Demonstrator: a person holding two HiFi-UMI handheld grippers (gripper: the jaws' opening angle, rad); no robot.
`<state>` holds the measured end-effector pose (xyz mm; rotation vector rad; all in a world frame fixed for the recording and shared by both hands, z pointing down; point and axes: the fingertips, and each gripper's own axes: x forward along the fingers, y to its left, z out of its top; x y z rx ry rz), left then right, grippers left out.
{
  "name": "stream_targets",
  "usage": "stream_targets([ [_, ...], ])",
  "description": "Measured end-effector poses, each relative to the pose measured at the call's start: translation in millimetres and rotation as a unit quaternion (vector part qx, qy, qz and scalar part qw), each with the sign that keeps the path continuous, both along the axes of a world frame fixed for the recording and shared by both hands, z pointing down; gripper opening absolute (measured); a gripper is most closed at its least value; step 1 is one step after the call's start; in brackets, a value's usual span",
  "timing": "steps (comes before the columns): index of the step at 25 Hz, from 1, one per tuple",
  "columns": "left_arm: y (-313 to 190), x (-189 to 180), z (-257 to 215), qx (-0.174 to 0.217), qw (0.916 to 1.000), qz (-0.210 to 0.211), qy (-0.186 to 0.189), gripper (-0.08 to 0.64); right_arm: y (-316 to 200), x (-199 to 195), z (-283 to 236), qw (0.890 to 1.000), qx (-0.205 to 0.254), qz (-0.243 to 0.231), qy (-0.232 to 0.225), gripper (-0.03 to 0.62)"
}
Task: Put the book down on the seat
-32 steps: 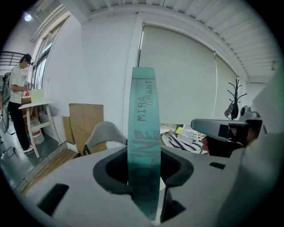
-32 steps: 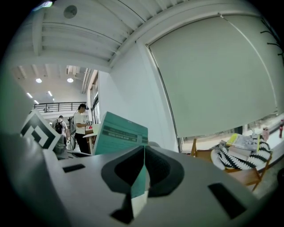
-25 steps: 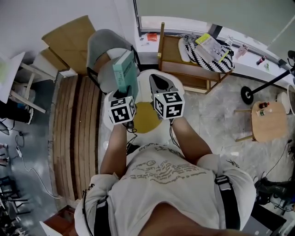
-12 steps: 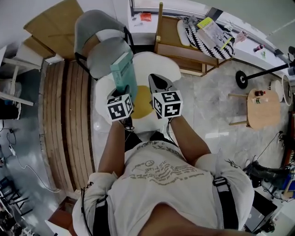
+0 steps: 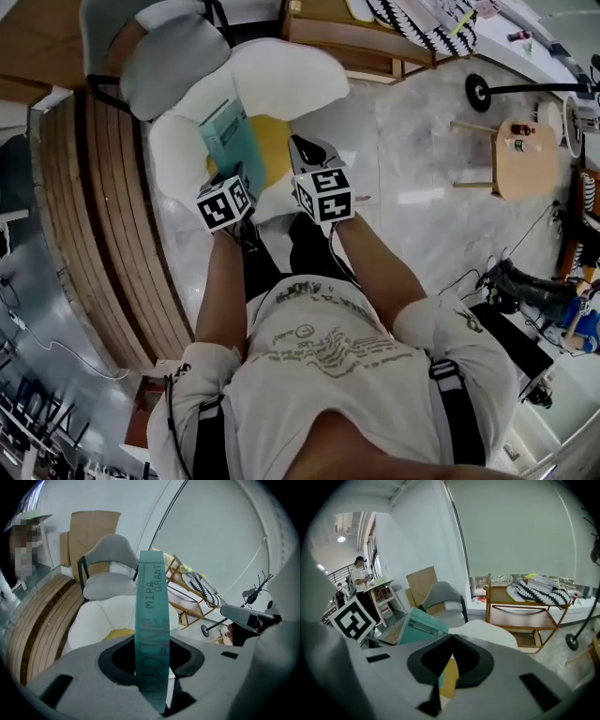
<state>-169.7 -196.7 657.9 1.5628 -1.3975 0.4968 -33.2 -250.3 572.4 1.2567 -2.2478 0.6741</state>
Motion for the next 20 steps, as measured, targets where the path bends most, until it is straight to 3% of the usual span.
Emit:
stream_targets([
  [7, 19, 14, 105, -0.053, 0.9967, -0.010, 0.061, 0.160, 29, 17, 92, 0.998, -0.062, 0.007, 0.016, 0.028],
  [11, 10, 35, 166, -0.044, 0.9885, -0.006, 0.145, 0.160, 37, 22, 147, 0.996, -0.081, 0.016, -0.023, 0.026],
  [13, 7, 45, 191, -0.046, 0.9758, -0.009, 0.213, 0.160, 41, 24, 175, 0.996, -0.084, 0.015, -0.017, 0.026],
  [16, 6, 54, 232, -0.065, 0.9428, -0.038, 0.325, 0.160, 48, 23, 220, 0.996, -0.089, -0.003, 0.000, 0.026],
  [18, 8, 57, 260, -0.074, 0.9243, -0.049, 0.371, 0.160, 54, 24, 249, 0.995, -0.096, -0.012, 0.005, 0.026],
  [20, 9, 54, 284, -0.069, 0.9125, -0.054, 0.399, 0.160, 56, 23, 274, 0.995, -0.100, -0.020, 0.010, 0.026],
])
